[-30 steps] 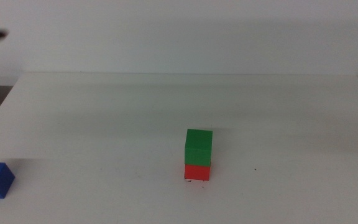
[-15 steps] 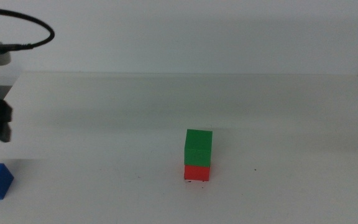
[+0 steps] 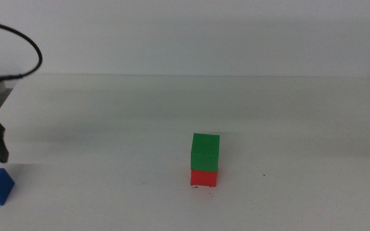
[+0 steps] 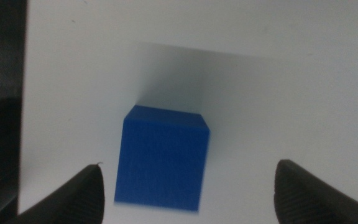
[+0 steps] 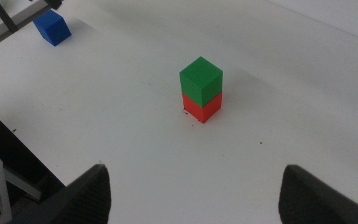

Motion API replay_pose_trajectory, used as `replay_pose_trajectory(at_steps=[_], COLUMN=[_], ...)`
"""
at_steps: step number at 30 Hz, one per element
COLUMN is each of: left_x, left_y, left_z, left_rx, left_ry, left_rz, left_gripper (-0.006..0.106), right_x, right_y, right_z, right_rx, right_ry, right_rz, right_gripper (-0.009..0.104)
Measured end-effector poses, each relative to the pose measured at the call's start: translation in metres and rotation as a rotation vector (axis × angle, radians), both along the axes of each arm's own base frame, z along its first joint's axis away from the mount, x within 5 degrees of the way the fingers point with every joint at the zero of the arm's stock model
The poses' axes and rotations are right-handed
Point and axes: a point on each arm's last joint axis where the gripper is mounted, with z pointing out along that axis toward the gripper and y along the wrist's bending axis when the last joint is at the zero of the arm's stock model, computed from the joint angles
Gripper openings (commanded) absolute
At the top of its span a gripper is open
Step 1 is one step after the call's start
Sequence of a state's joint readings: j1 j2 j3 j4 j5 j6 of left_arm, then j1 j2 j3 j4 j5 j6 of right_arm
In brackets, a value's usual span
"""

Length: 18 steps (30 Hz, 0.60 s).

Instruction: Stack red cubes first, then green, then blue cubes in a specific spot.

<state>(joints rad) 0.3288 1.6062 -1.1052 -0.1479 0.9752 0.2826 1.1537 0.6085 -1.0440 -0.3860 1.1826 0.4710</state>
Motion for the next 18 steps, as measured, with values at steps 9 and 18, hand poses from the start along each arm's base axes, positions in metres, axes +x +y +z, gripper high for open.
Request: replay_pose_trajectory(at_steps=[9,18], left_x=[0.016,0.019], left_y=[0.006,0.007], left_z=[-0.046,-0.069], left_rx=[-0.027,-0.052], left_ry=[0.098,0.173], left_rz=[0.000,0.000], left_gripper=[0.092,0.056], right_x=[0.000,0.000], right_y=[0.000,0.000], right_z=[0.000,0.000], right_rx=[0.000,0.000], right_ry=[0.000,0.000], right_rz=[0.000,0.000], right_gripper=[0.093,0.093])
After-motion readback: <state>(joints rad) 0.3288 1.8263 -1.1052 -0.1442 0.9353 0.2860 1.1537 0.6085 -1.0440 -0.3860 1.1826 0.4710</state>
